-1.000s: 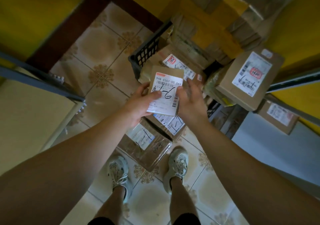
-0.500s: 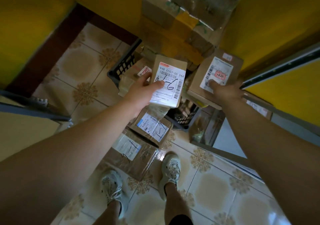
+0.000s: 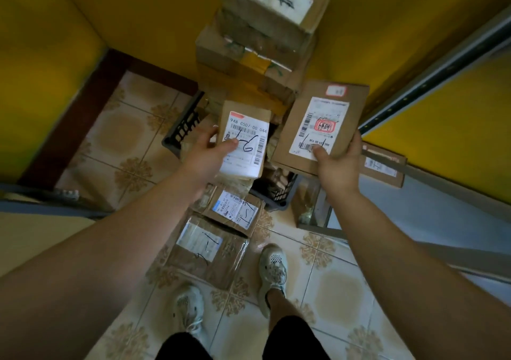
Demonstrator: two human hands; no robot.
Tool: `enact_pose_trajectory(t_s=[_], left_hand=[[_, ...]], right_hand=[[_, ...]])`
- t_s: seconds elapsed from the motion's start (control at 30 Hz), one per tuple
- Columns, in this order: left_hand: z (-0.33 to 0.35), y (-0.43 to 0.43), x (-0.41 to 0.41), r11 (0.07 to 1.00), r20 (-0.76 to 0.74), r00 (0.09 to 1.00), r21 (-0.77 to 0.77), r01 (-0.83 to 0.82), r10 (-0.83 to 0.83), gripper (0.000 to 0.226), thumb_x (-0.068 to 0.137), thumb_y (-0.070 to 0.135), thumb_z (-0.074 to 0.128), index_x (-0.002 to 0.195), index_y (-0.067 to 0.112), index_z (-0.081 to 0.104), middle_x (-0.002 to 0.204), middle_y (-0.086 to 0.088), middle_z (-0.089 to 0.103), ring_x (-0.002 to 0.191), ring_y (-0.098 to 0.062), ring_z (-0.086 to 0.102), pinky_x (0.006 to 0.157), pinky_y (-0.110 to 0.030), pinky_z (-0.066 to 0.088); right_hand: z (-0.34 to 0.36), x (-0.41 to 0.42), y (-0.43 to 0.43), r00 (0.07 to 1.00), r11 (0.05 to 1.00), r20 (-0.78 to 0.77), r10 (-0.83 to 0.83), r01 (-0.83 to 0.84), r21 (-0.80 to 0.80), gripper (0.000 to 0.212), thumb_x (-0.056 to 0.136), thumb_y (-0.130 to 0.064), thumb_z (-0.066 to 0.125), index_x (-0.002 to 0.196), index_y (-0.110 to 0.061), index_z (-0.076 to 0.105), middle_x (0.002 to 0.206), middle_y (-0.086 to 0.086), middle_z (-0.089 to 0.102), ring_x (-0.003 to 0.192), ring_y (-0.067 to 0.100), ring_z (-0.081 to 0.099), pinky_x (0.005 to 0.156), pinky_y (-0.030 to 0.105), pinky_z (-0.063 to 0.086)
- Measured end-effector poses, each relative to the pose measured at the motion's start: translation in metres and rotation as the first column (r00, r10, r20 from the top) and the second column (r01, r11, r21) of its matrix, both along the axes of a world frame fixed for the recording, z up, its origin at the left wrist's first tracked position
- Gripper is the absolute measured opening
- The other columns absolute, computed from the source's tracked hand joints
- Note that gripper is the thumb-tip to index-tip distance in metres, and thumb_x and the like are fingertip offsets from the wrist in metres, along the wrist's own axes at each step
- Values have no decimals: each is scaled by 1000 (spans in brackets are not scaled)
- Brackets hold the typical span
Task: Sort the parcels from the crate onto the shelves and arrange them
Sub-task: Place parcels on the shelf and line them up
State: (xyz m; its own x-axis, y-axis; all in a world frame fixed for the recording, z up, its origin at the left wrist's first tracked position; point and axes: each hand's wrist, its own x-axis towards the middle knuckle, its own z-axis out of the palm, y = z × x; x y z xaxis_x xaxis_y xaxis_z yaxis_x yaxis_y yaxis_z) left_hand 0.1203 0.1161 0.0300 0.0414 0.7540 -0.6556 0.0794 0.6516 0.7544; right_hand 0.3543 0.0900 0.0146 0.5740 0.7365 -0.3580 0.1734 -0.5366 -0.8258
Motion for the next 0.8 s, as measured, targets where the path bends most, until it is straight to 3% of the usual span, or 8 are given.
enact_pose_trajectory(t_s=[0.13,0.23,0.3,0.4,0.5,0.6,0.73,0.8], left_hand=[[55,-23,-21,997,-5,1000,73,16,-15,37,95,24,60,128,35,49,113,4,68,100,-19,68,88,-43,55],[101,-41,-42,981,-35,995,167,101,-96,28,97,23,55,124,28,54,107,5,70,97,-18,68,85,-40,55],[135,-52,-56,967,-54,994,234,102,-92,18,98,19,49,110,27,60,97,6,71,89,-14,69,76,-31,54],[188,-68,-74,948,-39,997,309,82,-73,24,99,11,40,102,27,58,85,14,68,72,0,66,59,-20,50],[236,-90,-93,912,-51,992,392,125,-114,29,100,11,38,102,30,59,74,21,70,67,5,67,54,-16,50],[273,-115,-106,877,-35,994,468,112,-108,29,101,13,40,115,30,59,85,19,70,76,3,68,58,-18,51],[312,-158,-110,842,52,994,537,54,-97,39,102,14,42,139,25,46,118,4,67,103,-15,67,83,-37,54],[327,-186,-107,793,26,990,602,92,-135,39,102,13,43,138,27,47,117,9,67,103,-8,66,84,-29,53]], right_hand=[[74,-31,-46,998,997,-23,-53,54,56,81,90,-19,71,154,-34,24,128,-12,58,110,12,58,92,28,48],[126,-60,-76,992,985,-67,-107,115,125,79,91,-21,70,154,-35,23,127,-12,56,106,10,57,88,30,53],[159,-79,-95,988,975,-83,-133,145,170,76,93,-22,68,153,-37,24,126,-13,56,103,9,59,82,28,56],[205,-100,-121,981,959,-122,-148,173,227,75,94,-25,66,153,-40,22,132,-10,57,100,8,63,78,31,60],[247,-115,-148,983,943,-141,-120,157,294,79,94,-23,66,154,-42,17,132,-8,55,93,2,63,61,17,57],[285,-124,-177,987,923,-117,-110,145,355,80,94,-23,66,155,-41,16,128,-8,53,89,0,61,52,9,50],[319,-124,-217,994,902,-70,-83,105,419,78,94,-25,66,155,-40,18,137,-6,52,95,-1,62,56,8,50],[333,-118,-243,997,891,-48,-66,81,446,78,95,-25,65,155,-40,18,136,-5,52,95,-1,61,59,9,51]])
